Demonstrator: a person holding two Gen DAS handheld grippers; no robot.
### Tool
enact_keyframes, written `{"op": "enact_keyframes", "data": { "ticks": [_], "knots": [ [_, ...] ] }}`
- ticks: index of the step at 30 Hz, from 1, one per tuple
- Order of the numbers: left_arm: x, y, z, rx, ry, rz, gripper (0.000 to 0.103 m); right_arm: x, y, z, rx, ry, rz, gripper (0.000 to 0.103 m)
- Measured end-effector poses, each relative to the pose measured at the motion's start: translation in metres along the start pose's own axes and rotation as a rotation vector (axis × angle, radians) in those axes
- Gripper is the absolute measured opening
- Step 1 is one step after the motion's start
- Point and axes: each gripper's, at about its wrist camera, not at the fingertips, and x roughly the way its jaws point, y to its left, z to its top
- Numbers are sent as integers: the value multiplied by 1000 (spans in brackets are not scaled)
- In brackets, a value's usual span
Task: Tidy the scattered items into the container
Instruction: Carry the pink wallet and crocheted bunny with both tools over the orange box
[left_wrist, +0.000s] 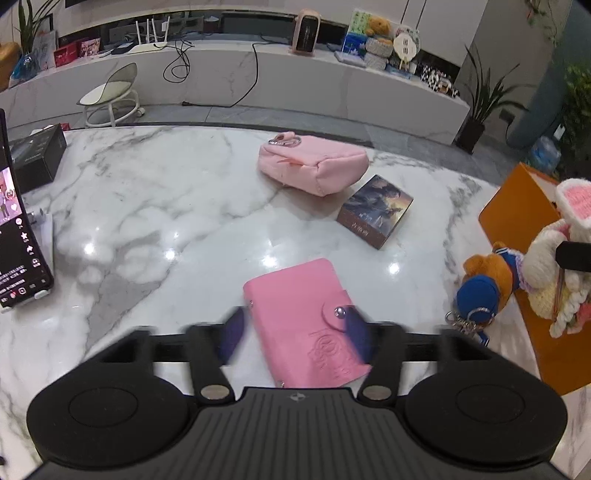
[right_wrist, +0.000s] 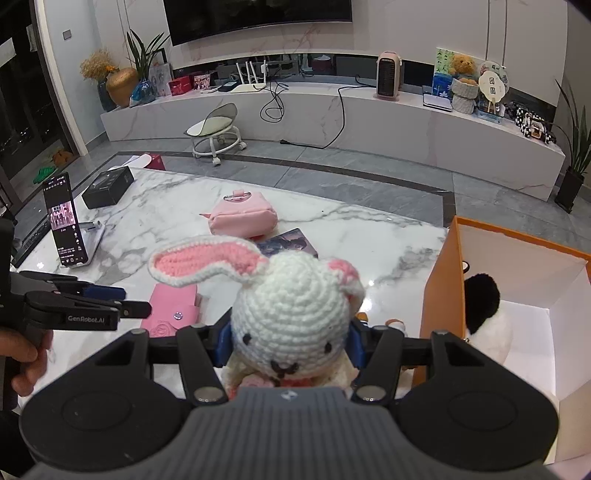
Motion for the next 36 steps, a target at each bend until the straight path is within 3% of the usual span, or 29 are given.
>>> {"op": "enact_keyframes", "data": {
  "ticks": [9, 16, 20, 36],
  "knots": [
    [36, -31, -7, 15, 87, 92, 88, 4, 5, 1, -4, -4, 12, 60],
    [51, -44, -11, 40, 80, 181, 98, 4, 1, 0, -4, -3, 10, 60],
    [59, -40, -14, 20, 128, 182, 99, 4, 1, 0, -4, -3, 8, 60],
    [48, -33, -16, 23, 112, 157, 94, 5, 2, 2, -7, -3, 8, 60]
  ]
}}
